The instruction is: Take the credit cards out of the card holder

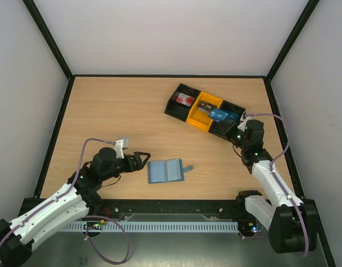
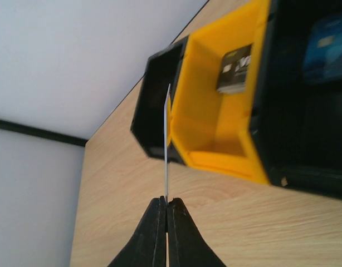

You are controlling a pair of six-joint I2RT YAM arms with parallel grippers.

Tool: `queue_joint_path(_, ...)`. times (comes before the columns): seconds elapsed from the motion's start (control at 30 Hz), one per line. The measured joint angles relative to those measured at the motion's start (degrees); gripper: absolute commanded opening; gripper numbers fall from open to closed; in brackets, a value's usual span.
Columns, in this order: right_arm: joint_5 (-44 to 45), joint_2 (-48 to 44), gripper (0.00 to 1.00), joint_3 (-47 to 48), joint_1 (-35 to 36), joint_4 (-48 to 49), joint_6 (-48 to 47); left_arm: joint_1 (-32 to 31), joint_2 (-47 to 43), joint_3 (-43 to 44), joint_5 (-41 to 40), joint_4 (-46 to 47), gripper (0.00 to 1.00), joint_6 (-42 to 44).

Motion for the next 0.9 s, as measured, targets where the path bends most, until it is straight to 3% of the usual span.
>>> queue_joint_path(0.4, -2.27, 7.63, 0.02, 5.79, -14.27, -7.04, -8.61, 0.00, 0.50, 0.00, 0.57, -1.05, 1.00, 1.49)
queue_joint_path(0.9, -2.78, 25.38, 0.02, 16.11, -15.69, -8.61, -14.64, 0.02, 1.31, 0.00, 0.81, -0.66, 1.00, 1.57)
